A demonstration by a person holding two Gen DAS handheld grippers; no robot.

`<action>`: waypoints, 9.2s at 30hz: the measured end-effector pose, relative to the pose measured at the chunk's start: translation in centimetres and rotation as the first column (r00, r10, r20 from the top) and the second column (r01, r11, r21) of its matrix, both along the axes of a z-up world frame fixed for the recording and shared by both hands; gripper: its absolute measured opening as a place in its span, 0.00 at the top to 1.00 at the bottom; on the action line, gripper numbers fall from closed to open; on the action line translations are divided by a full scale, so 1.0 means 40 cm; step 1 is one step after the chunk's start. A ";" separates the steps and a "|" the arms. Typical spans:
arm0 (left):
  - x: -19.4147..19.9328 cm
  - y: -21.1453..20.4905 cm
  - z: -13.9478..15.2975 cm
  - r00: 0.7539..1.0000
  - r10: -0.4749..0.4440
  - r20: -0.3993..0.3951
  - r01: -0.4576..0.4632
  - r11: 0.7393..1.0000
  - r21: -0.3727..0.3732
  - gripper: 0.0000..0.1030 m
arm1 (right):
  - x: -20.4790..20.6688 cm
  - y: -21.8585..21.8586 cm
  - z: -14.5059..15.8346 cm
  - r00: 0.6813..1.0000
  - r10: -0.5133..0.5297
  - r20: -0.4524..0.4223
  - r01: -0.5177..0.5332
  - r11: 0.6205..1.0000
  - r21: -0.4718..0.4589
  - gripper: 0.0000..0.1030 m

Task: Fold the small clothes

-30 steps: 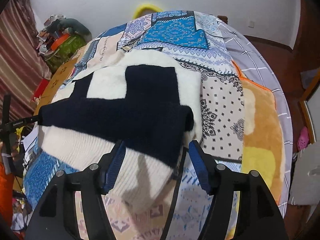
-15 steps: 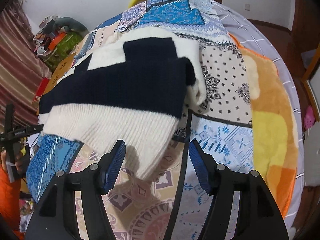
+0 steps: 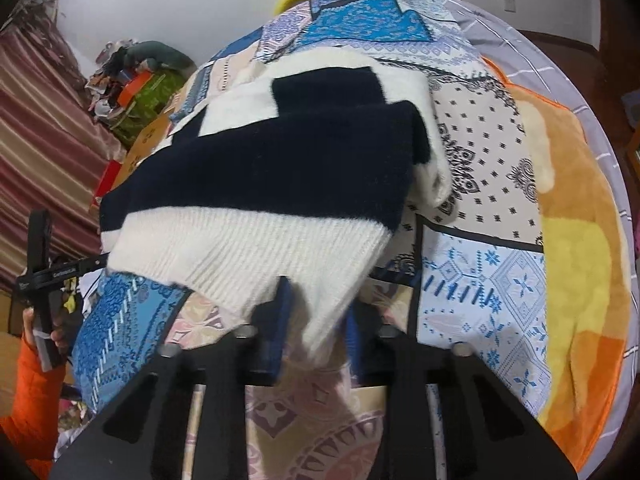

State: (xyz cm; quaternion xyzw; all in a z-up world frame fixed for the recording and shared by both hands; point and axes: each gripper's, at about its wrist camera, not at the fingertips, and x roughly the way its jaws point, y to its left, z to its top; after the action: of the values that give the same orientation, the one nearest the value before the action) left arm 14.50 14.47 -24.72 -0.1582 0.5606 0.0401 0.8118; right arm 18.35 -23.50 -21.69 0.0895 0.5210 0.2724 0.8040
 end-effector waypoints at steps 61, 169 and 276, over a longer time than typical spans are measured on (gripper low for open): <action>0.544 0.138 0.013 0.996 0.057 0.067 -0.065 0.989 0.132 0.90 | 0.509 0.040 0.023 0.994 -0.105 0.036 0.105 0.994 0.015 0.92; 0.177 0.111 -0.034 0.985 0.173 0.000 -0.168 0.952 -0.254 0.18 | 0.219 0.435 0.013 0.926 0.321 0.201 -0.272 0.933 -0.237 0.21; 0.309 -0.479 0.241 0.908 -0.372 0.191 0.328 0.917 0.227 0.35 | 0.205 0.068 0.122 0.972 0.065 0.226 -0.052 0.997 -0.065 0.20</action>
State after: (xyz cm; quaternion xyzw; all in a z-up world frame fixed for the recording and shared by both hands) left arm 26.85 -4.68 -15.08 0.0197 0.4756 -0.0720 0.8765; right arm 26.53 -20.77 -16.80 0.0187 0.4356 0.2892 0.8522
